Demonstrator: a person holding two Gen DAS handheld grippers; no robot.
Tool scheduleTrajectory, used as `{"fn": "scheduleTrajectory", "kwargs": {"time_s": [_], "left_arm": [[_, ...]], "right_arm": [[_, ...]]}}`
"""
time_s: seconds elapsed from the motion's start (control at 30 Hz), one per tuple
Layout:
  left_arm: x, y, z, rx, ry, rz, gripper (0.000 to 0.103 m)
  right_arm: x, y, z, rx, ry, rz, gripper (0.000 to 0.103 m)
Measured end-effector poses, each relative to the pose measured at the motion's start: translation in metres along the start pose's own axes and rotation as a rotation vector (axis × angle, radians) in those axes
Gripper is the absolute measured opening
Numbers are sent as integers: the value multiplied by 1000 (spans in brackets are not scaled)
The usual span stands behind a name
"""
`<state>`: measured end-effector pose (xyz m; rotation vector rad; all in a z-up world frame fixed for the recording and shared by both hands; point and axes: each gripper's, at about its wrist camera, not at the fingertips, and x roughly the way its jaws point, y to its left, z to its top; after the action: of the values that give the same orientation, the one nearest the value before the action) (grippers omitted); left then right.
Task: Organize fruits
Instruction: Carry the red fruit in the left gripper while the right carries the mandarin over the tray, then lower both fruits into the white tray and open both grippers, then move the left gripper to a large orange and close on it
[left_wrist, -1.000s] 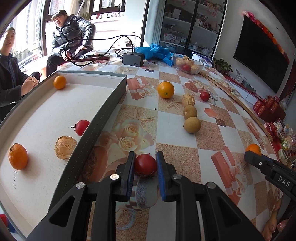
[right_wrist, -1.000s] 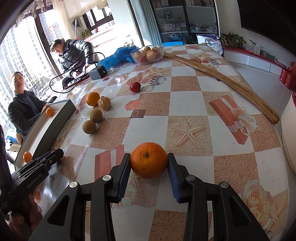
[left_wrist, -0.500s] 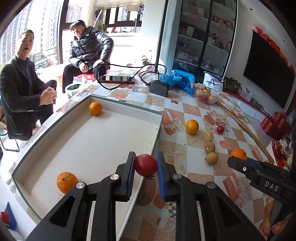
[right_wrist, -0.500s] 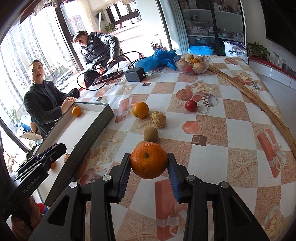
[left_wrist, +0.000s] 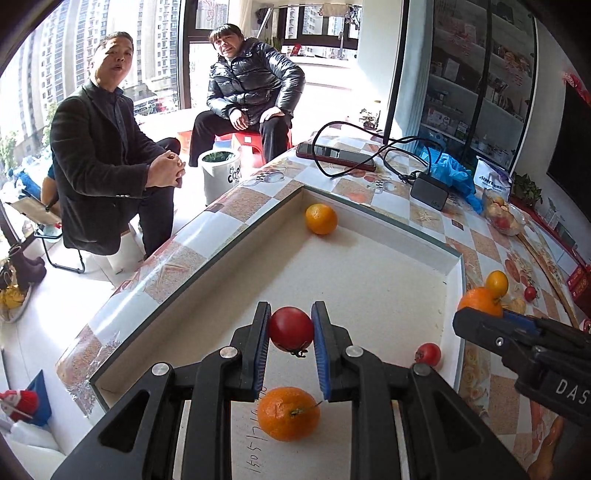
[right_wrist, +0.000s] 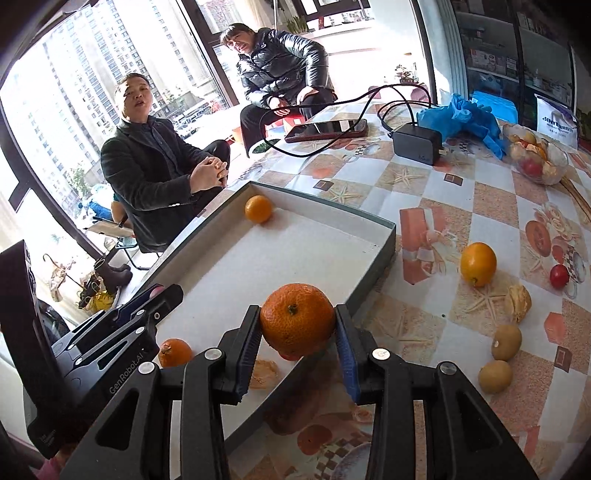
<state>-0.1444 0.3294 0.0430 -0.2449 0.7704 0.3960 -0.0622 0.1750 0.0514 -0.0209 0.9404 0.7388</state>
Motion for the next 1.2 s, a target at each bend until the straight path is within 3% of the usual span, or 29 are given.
{"fn": "scheduleTrajectory", "kwargs": {"time_s": [0.2, 0.23, 0.3, 0.37, 0.43, 0.63, 0.93, 1.13, 1.2], "left_arm": [[2, 3, -8, -5, -6, 0, 29], [0, 2, -8, -2, -16, 2, 33], [-5, 1, -8, 5, -36, 11, 53], [-10, -1, -7, 9, -53, 21, 58], [-15, -6, -6, 18, -58, 9, 59], [-29, -44, -12, 114, -58, -68, 62], [-34, -151, -52, 393, 1, -263, 65], [9, -174, -56, 373, 123, -221, 65], [15, -175, -52, 380, 119, -185, 65]], "right_arm": [[25, 4, -1, -21, 60, 3, 41], [25, 3, 0, -21, 61, 18, 44], [20, 2, 1, -20, 51, 21, 50], [7, 1, 3, -20, 14, 42, 81], [-10, -3, 4, -22, -38, -6, 103], [-59, -53, -5, 36, -95, -144, 103], [-89, -161, -71, 196, -29, -385, 103], [-98, -194, -101, 257, -28, -420, 103], [-99, -195, -104, 247, -37, -421, 103]]}}
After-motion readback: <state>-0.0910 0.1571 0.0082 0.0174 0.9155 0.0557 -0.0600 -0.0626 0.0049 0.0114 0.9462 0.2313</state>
